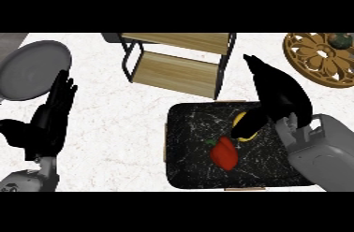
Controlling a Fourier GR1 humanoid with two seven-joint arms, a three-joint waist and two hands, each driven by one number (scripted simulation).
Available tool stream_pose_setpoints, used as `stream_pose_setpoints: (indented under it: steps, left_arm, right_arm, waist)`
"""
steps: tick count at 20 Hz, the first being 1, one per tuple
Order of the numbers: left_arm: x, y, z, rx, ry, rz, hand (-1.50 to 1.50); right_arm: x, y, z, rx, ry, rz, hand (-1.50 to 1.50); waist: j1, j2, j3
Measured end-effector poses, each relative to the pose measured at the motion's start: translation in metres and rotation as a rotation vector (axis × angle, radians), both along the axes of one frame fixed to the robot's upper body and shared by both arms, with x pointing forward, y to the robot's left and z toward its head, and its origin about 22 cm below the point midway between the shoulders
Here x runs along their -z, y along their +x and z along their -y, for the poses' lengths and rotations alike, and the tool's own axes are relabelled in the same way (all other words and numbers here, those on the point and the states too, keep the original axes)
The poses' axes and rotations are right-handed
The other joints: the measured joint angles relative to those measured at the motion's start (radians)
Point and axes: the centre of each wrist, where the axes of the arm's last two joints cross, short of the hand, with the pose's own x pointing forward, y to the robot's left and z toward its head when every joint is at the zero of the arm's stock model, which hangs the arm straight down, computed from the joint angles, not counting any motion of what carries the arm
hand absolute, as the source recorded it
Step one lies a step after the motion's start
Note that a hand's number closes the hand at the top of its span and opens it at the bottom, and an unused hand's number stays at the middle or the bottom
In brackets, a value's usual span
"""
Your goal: Pick the lemon from the tray and place it in the tiered shelf
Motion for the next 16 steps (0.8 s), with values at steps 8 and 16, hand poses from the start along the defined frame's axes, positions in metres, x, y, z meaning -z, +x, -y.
stream_pose_setpoints:
  steps: [8,16]
  left_arm:
    - [0.001,-0.001,-0.005,-0.020,-0.002,0.000,0.00]
    - [0.001,-0.003,-0.008,-0.015,-0.001,0.004,0.00]
  right_arm:
    - [0.031,0.009,-0.003,0.032,-0.122,-0.110,-1.50]
    - [0.056,0.011,-0.004,0.052,-0.138,-0.135,-1.50]
  waist:
    - [-0.017,-0.002,0.001]
    - [-0.021,-0.001,0.003]
